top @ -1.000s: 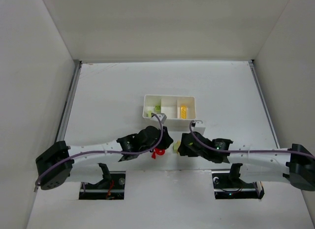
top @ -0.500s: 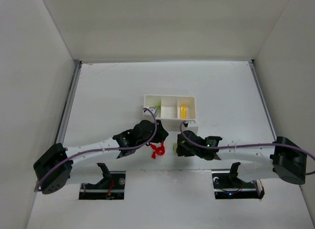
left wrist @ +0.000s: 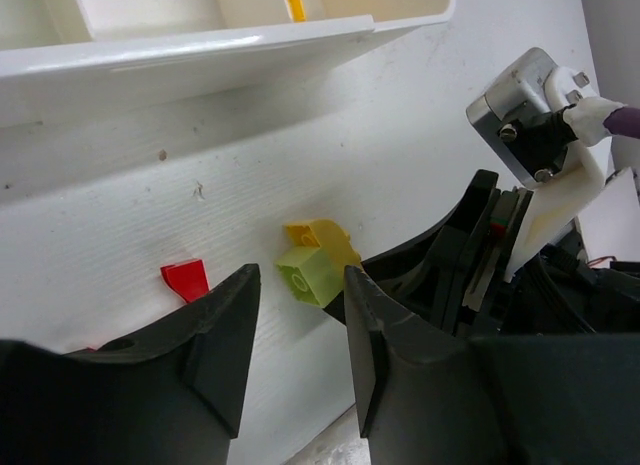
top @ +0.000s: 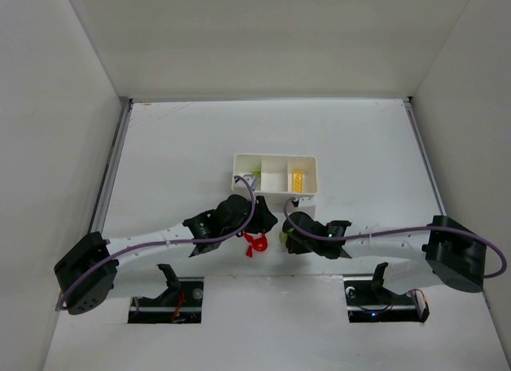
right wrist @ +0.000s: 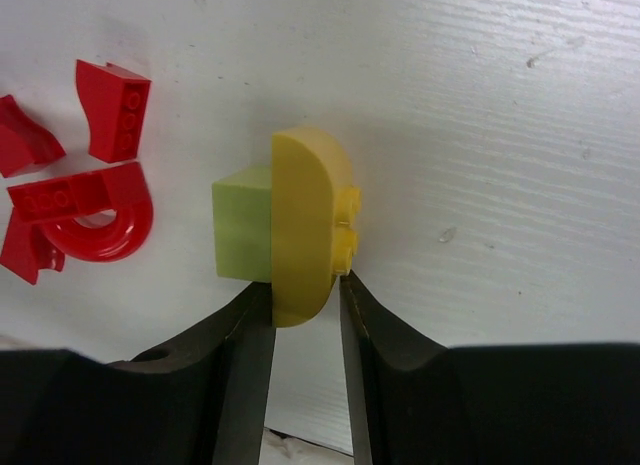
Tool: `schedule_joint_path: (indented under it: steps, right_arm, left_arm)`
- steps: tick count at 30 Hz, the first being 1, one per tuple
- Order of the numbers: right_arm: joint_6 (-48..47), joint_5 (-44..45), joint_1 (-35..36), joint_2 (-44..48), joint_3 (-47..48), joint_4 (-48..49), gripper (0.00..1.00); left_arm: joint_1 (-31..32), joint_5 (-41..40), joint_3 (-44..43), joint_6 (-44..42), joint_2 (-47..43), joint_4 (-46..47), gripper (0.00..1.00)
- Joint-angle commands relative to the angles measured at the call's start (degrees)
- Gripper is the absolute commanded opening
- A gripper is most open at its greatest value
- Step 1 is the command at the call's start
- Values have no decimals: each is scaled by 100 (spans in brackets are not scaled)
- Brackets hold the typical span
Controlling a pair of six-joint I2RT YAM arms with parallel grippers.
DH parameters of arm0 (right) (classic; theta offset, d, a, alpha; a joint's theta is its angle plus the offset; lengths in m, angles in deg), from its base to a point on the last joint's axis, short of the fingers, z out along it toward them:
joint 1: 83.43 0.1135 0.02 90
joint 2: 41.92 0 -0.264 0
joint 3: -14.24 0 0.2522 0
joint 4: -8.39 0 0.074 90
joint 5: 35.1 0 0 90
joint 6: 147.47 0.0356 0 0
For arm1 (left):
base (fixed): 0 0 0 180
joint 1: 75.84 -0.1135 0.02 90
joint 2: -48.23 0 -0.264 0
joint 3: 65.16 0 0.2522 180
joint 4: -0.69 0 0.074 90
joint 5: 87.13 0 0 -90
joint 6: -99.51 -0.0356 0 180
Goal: Sort the legos into containers by color
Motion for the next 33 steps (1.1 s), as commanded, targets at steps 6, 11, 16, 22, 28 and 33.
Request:
schedule_joint_path:
  steps: [6,11,16,22,28,33]
  right_arm:
    - [-111,77,-20,33,79,451,25]
    - [-32,103,-11,279,114,294,24]
    - [-5,42,-29,665,-26,214,24]
    - [-119,-292,-266,1157,-79,187,24]
    - [-163,-555,-442,1404,-132,205,24]
    - [-172,-652,-424,1404,-97,231,24]
  left_arm:
    - [11,172,231,218,-120,127,42]
    - [99,180,161,227,56,188,43]
    - [257,233,152,227,21,285,54]
    - [310,207,117,473,179,627,58]
    - [319,277,213,877,460,1233,58]
    - [302,233,284,1044,574,1594,56]
